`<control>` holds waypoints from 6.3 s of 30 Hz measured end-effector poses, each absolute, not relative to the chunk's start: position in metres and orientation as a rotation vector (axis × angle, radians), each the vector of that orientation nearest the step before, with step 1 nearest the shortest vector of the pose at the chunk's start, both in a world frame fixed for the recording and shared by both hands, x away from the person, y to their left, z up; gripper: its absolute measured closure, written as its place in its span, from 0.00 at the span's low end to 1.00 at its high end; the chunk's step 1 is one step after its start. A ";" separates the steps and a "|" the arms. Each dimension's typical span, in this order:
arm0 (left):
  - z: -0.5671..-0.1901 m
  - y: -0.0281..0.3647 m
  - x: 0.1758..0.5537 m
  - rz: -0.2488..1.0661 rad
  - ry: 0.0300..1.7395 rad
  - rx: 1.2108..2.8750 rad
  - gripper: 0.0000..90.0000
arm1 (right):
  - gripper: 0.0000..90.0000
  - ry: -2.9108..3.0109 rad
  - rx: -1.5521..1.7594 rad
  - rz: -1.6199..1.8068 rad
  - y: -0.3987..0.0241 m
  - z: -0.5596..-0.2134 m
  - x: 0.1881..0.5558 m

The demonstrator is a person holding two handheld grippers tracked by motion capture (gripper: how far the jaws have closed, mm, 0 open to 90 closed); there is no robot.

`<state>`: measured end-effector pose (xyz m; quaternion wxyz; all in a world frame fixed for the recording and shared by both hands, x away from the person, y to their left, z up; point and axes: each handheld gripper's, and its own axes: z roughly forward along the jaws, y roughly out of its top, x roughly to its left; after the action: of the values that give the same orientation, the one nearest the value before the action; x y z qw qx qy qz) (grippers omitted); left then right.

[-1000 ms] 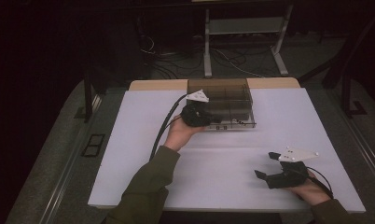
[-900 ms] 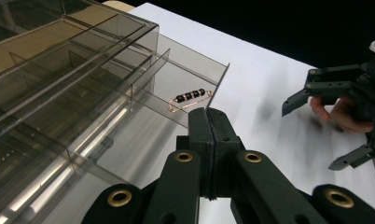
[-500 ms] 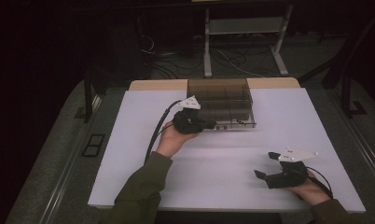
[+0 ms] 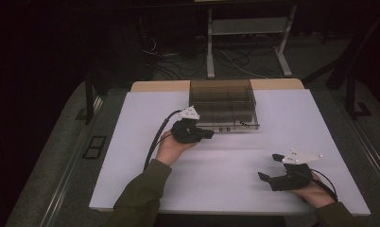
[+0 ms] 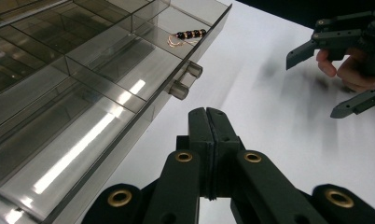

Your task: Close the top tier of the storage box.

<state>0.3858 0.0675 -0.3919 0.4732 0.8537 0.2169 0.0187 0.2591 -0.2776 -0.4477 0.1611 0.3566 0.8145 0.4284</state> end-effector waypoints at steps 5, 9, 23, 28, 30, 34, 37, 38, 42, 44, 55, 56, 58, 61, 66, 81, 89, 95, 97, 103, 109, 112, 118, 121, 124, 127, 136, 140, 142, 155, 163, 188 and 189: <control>-0.396 0.062 0.390 0.057 0.539 2.077 0.99 | 0.12 2.326 1.018 1.226 -0.278 -0.448 0.259; -0.401 0.058 0.394 0.069 0.544 2.088 0.99 | 0.12 2.325 1.018 1.226 -0.278 -0.448 0.259; -0.405 0.048 0.401 0.085 0.554 2.076 0.99 | 0.12 2.325 1.019 1.226 -0.279 -0.448 0.259; -0.405 0.048 0.400 0.092 0.549 2.079 0.99 | 0.12 2.326 1.020 1.224 -0.278 -0.448 0.259; -0.405 0.048 0.400 0.095 0.547 2.080 0.99 | 0.12 2.325 1.022 1.224 -0.278 -0.448 0.259; -0.405 0.048 0.402 0.115 0.543 2.075 0.99 | 0.12 2.329 1.019 1.222 -0.278 -0.448 0.259; -0.404 0.047 0.403 0.122 0.547 2.071 0.99 | 0.12 2.327 1.012 1.222 -0.278 -0.448 0.259; -0.404 0.047 0.404 0.127 0.552 2.067 0.99 | 0.12 2.327 1.015 1.225 -0.278 -0.448 0.259; -0.404 0.046 0.407 0.132 0.556 2.062 0.99 | 0.12 2.327 1.015 1.225 -0.278 -0.448 0.259; -0.404 0.045 0.408 0.139 0.558 2.059 0.99 | 0.12 2.328 1.014 1.226 -0.278 -0.448 0.260; -0.401 0.044 0.412 0.144 0.563 2.058 0.99 | 0.12 2.330 1.021 1.228 -0.278 -0.448 0.260; -0.401 0.044 0.413 0.149 0.558 2.062 0.99 | 0.12 2.332 1.019 1.227 -0.278 -0.448 0.260; -0.400 0.044 0.414 0.150 0.563 2.059 0.99 | 0.12 2.333 1.018 1.225 -0.277 -0.448 0.259; -0.399 0.043 0.416 0.151 0.562 2.055 0.99 | 0.12 2.330 1.021 1.226 -0.277 -0.448 0.260; -0.398 0.042 0.420 0.166 0.568 2.056 0.99 | 0.12 2.329 1.021 1.227 -0.278 -0.448 0.260; -0.398 0.039 0.429 0.170 0.608 2.019 0.99 | 0.12 2.328 1.020 1.231 -0.278 -0.448 0.260; -0.397 0.039 0.434 0.180 0.628 2.006 0.99 | 0.12 2.330 1.021 1.231 -0.278 -0.448 0.260; -0.397 0.039 0.438 0.185 0.639 2.004 0.99 | 0.12 2.331 1.019 1.229 -0.278 -0.448 0.260; -0.397 0.039 0.439 0.185 0.638 2.007 0.99 | 0.12 2.330 1.022 1.231 -0.278 -0.448 0.260; -0.396 0.039 0.443 0.195 0.638 2.019 0.99 | 0.12 2.330 1.018 1.231 -0.279 -0.448 0.260; -0.396 0.039 0.446 0.197 0.648 2.017 0.99 | 0.12 2.329 1.019 1.232 -0.279 -0.448 0.260; -0.396 0.039 0.447 0.199 0.649 2.018 0.99 | 0.12 2.331 1.020 1.230 -0.278 -0.448 0.260; -0.399 0.040 0.450 0.201 0.663 2.016 0.99 | 0.12 2.331 1.021 1.230 -0.278 -0.448 0.260; -0.400 0.040 0.451 0.202 0.671 2.018 0.99 | 0.12 2.329 1.020 1.232 -0.278 -0.448 0.260; -0.402 0.041 0.452 0.200 0.680 2.014 0.99 | 0.12 2.331 1.019 1.230 -0.279 -0.448 0.260; -0.402 0.041 0.454 0.201 0.681 2.016 0.99 | 0.12 2.331 1.020 1.230 -0.278 -0.448 0.260; -0.400 0.039 0.458 0.209 0.691 2.022 0.99 | 0.12 2.333 1.017 1.230 -0.278 -0.448 0.259; -0.399 0.038 0.461 0.214 0.690 2.036 0.99 | 0.12 2.333 1.016 1.230 -0.278 -0.448 0.260; -0.398 0.038 0.462 0.219 0.689 2.038 0.99 | 0.12 2.333 1.016 1.230 -0.279 -0.448 0.260; -0.398 0.037 0.466 0.233 0.703 2.036 0.99 | 0.12 2.334 1.016 1.232 -0.278 -0.448 0.260; -0.398 0.035 0.467 0.255 0.706 2.043 0.99 | 0.12 2.334 1.017 1.234 -0.279 -0.448 0.260; -0.397 0.043 0.455 0.228 0.688 2.050 0.89 | 0.12 2.335 1.015 1.234 -0.278 -0.448 0.260; -0.396 0.044 0.453 0.227 0.692 2.046 0.88 | 0.12 2.335 1.015 1.233 -0.278 -0.448 0.260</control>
<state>0.4533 0.0438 -0.3964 0.4663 0.8334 0.2820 0.0926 0.2595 -0.2784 -0.4483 0.1558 0.3544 0.8153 0.4306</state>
